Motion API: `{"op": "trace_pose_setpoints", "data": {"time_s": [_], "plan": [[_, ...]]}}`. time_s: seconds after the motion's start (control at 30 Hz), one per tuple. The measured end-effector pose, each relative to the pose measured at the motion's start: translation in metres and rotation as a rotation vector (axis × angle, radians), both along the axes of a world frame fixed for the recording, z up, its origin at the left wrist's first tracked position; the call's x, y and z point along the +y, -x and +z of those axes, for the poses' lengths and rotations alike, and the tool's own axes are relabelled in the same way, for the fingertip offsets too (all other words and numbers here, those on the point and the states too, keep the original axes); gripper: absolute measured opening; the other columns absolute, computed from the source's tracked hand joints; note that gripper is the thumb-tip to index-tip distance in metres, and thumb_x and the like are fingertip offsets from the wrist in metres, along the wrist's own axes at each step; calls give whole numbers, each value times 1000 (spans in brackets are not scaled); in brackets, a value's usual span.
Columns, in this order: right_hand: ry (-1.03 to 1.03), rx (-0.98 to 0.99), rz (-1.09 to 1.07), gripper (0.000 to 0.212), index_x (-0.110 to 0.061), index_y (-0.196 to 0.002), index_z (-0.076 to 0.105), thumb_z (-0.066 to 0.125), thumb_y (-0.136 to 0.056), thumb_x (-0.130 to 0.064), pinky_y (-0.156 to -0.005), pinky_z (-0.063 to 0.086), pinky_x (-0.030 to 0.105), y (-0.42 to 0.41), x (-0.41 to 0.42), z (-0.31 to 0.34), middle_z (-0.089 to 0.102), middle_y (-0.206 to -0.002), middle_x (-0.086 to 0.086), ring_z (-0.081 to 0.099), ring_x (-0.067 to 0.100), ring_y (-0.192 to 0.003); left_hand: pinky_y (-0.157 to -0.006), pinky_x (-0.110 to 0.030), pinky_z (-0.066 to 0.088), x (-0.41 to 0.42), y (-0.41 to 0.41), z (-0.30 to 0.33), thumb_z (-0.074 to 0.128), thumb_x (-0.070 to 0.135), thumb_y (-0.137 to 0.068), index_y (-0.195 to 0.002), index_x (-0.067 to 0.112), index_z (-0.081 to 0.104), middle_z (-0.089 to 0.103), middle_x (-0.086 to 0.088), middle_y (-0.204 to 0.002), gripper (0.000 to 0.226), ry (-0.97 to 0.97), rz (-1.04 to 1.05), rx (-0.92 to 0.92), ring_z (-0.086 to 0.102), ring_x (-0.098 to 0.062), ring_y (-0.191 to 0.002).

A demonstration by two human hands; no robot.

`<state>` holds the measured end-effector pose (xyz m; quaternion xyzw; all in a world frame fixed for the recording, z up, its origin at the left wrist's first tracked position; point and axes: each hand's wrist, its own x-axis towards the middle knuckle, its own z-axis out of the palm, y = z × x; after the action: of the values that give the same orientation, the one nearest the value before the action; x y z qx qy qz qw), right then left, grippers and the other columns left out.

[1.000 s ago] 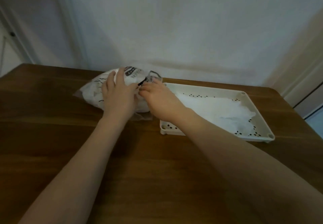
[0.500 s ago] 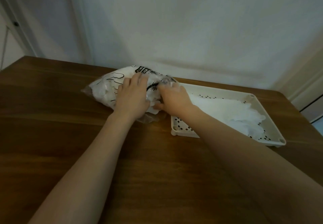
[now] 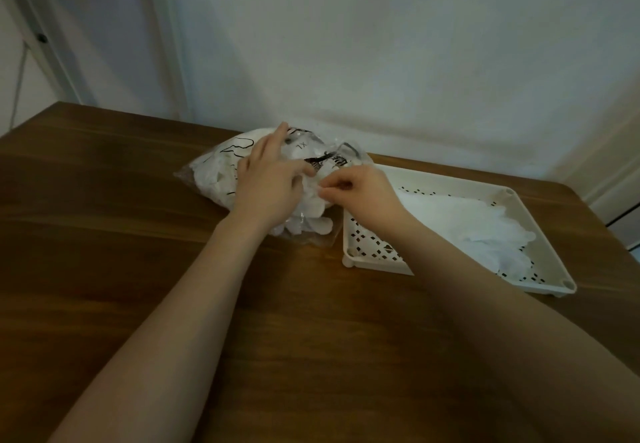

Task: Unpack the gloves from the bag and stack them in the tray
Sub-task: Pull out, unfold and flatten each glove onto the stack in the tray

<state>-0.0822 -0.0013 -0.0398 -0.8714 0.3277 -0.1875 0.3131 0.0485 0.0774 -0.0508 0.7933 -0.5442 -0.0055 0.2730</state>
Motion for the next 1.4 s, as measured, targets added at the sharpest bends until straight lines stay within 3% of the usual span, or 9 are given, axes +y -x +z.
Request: {"op": "trace_pose_setpoints", "data": {"time_s": [0.1,0.23,0.53,0.63,0.8,0.93,1.13,1.3,1.4], "plan": [[-289,-157,11,17,-14,-105,62,63,-88,-13,-52,40,9,10,3,8,62,-71,-5,52,-5,-50,-112,-49,7,1,-2,2,48,37,-92,-115,37,62,0,2,-158,27,-79,-43,24,-1,-22,-144],[-731,-476,-19,8,-10,-87,60,55,-91,-5,-53,41,17,12,2,7,56,-66,-1,48,8,-57,-112,-50,1,6,0,5,52,56,-85,-104,40,66,-2,8,-158,29,-79,-153,96,-3,-21,-143],[-1122,-1005,-114,18,-8,-88,56,41,-96,-1,-79,56,34,19,2,9,58,-74,4,61,16,-68,-114,-47,18,2,-10,1,49,31,-95,-85,30,69,22,3,-154,22,102,-143,217,23,-19,-140],[-831,-772,-221,22,-10,-88,55,38,-98,-3,-63,51,28,25,0,6,54,-62,-6,44,11,-53,-113,-42,20,-2,-14,-2,45,27,-97,-89,22,69,25,-1,-153,26,65,-69,154,21,-18,-140],[92,62,-33,24,-18,-109,62,40,-99,-16,-75,36,15,31,2,1,49,-106,-5,47,1,-81,-112,-44,8,-2,1,-5,45,0,-91,-95,34,66,19,5,-154,40,76,-82,44,10,-22,-142],[258,334,122,42,-23,-126,56,61,-87,-40,-97,29,26,32,7,-7,42,-130,1,36,17,-119,-110,-40,0,2,7,-3,46,-1,-86,-83,41,67,6,10,-157,47,11,-157,-4,-1,-20,-142],[654,439,118,26,-23,-113,66,50,-95,-33,-86,35,32,16,9,-3,57,-115,1,46,22,-105,-110,-41,0,6,7,-1,57,23,-83,-76,33,68,9,10,-156,17,-10,-227,100,-2,-17,-142],[-107,55,-65,17,-11,-85,69,58,-91,-21,-69,47,24,7,8,11,65,-83,2,61,16,-80,-110,-47,3,10,4,1,64,53,-73,-85,31,63,13,11,-155,24,25,-260,166,4,-16,-142],[-577,-152,-219,12,-12,-89,62,54,-94,-19,-75,51,31,6,4,13,65,-95,8,63,21,-86,-110,-46,7,7,3,1,65,27,-84,-92,34,54,15,9,-155,15,96,-231,148,10,-19,-142]]}}
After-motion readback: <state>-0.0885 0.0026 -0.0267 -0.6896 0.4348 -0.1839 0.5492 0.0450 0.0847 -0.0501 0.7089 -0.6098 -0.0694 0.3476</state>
